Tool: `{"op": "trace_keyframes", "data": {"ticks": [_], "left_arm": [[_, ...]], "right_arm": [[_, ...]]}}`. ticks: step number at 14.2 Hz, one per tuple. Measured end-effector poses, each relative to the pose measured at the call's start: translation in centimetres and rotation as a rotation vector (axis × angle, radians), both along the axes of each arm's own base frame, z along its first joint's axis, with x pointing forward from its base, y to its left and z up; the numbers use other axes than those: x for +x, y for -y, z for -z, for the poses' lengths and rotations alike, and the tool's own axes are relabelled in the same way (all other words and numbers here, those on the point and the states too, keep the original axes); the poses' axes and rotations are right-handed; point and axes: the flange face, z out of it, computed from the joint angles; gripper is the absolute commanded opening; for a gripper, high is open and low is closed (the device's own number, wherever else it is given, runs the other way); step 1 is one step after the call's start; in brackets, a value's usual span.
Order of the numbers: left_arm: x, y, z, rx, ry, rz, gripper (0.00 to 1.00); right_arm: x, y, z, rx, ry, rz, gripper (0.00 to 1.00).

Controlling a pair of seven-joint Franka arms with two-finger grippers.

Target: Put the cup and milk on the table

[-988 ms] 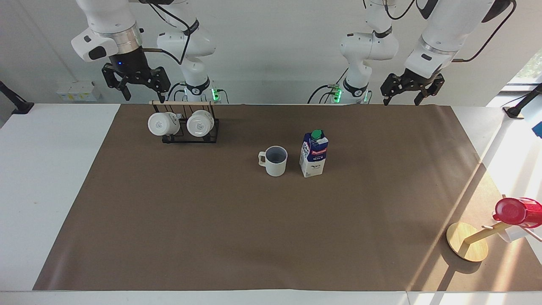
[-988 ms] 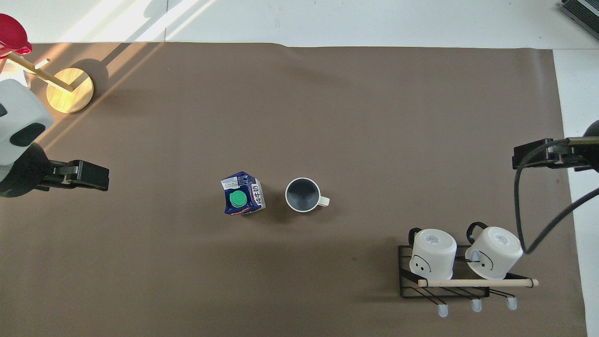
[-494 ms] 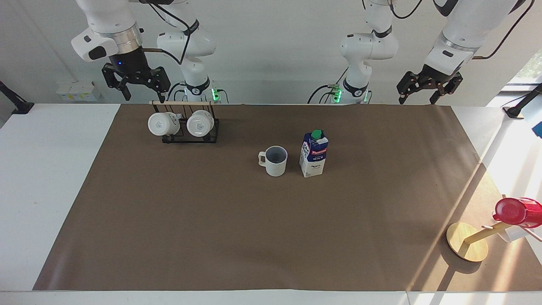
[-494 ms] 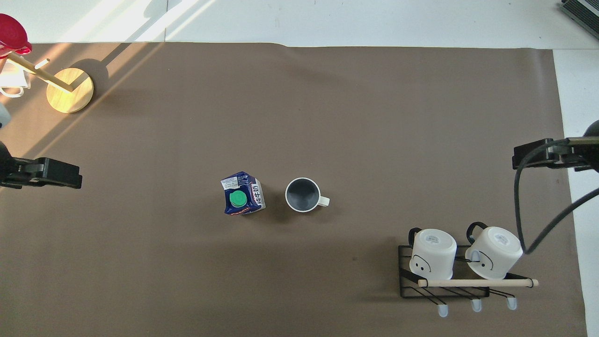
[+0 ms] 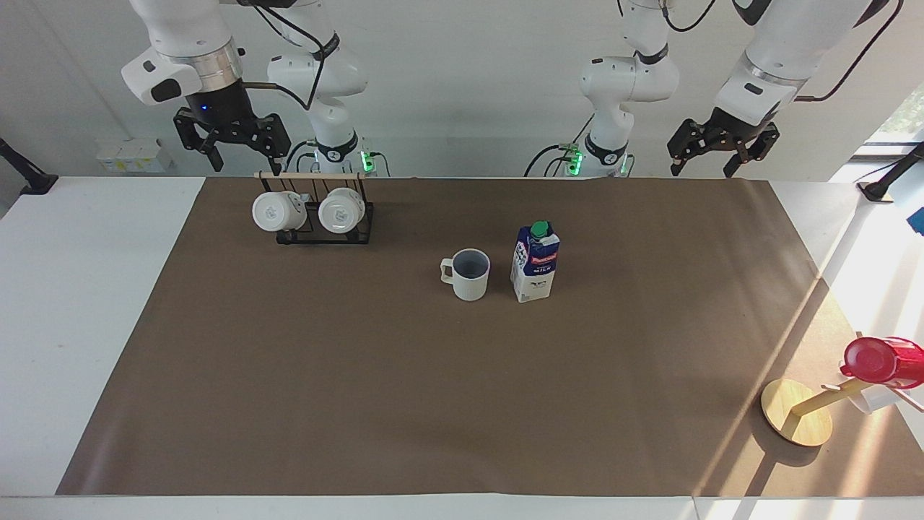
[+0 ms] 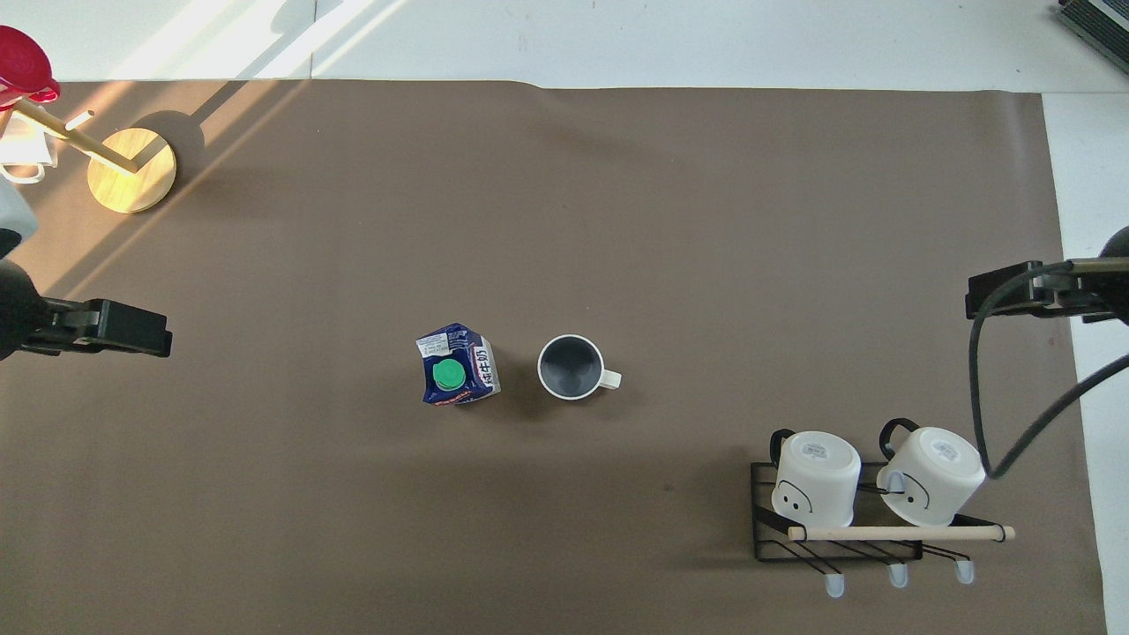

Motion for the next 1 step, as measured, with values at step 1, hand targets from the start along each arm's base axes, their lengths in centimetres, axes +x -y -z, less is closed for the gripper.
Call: {"op": "trace_keyframes", "data": {"ticks": [1], "left_arm": [[0.0, 0.02, -0.01, 0.0, 0.0, 0.0, 1.0]], "right_arm": [[0.0, 0.0, 0.0, 0.0, 0.0, 0.0, 1.0]]}}
